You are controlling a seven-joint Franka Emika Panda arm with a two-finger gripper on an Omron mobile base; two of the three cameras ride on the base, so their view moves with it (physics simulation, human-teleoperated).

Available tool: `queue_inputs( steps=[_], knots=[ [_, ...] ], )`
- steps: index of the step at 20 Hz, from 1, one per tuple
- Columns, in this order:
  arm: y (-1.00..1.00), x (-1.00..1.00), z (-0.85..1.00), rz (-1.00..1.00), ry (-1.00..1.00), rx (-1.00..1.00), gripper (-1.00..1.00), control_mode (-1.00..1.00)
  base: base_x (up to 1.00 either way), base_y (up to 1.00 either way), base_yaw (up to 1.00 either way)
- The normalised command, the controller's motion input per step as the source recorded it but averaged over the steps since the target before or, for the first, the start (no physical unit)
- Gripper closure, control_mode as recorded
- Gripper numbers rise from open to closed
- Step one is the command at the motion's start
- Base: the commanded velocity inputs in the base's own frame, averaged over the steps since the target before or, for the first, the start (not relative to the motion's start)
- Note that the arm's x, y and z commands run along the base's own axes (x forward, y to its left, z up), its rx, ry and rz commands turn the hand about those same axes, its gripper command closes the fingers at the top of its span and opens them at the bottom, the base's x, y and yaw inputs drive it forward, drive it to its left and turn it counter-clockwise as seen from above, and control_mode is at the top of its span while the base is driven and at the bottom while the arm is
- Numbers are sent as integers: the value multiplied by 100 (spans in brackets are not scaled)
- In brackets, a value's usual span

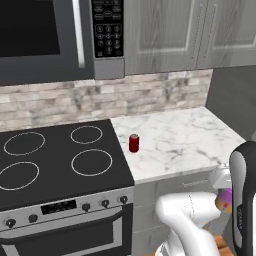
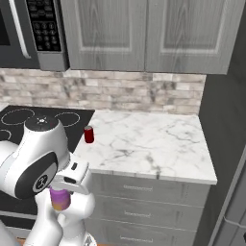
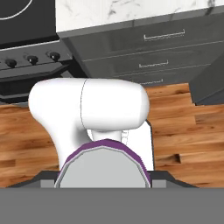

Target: Four empty soda cans are scattered around the kitchen. Gather all the cans and cluster them next to the stove for recycling.

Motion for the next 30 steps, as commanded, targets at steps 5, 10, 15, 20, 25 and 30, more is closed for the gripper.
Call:
queue_inputs(
  steps=[5,10,15,20,25,30],
  knots=[
    [0,0,0,0,0,0,100,100,37,0,0],
    [0,0,0,0,0,0,100,100,33,0,0],
    [0,0,0,0,0,0,100,100,31,0,0],
    [3,16,-1,0,1,0,100,-100,8,0,0],
    [10,42,-7,0,2,0,100,-100,0,0,0],
    [7,28,0,1,-4,0,100,-100,0,0,0]
  ],
)
